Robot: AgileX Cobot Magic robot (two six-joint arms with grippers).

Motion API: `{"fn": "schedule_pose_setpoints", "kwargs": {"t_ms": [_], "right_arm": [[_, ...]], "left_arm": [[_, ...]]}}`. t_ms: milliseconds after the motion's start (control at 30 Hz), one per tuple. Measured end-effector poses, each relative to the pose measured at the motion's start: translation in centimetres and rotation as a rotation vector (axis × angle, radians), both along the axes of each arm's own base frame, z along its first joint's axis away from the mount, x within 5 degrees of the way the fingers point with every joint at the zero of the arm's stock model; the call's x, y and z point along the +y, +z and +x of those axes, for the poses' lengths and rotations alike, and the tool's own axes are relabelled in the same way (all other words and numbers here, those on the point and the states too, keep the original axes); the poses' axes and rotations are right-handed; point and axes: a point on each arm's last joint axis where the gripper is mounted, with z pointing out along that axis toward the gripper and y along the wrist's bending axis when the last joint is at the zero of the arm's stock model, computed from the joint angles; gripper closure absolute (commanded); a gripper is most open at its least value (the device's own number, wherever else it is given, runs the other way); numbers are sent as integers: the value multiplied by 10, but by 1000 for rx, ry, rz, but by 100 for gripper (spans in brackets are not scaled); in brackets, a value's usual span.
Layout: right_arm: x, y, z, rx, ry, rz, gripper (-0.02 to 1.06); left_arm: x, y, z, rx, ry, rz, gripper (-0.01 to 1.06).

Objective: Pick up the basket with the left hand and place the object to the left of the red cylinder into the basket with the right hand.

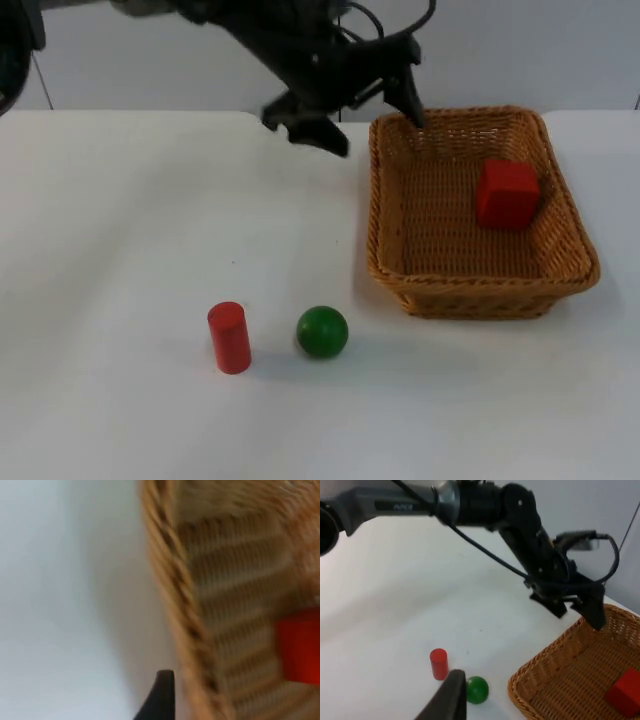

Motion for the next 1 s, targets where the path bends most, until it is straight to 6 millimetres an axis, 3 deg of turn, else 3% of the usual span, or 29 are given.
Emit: {"fn": "schedule_pose_setpoints", "kwargs": {"t_ms": [100, 267, 400, 500, 700, 900, 1000], "right_arm": [[0, 0, 0, -4, -1, -7, -1], [0, 0, 0, -5, -2, -9, -1], [-1, 0, 0, -8, -2, -12, -1], [-1, 1, 0, -13, -2, -10, -1], [-5, 5, -3, -51, -5, -6, -1], [-12, 12, -10, -96, -9, 9, -1], [-16, 15, -14, -122, -12, 10, -1]], "left_arm": [[15, 31, -1, -57, 1, 176, 22], [20, 57, -7, -74, -10, 218, 22], [23, 98, -20, -113, -43, 219, 22], [25, 114, -28, -111, -69, 227, 22], [23, 123, -39, -83, -118, 249, 22], [-3, 136, -58, -114, -192, 256, 22], [-26, 147, -76, -145, -248, 250, 22]]}}
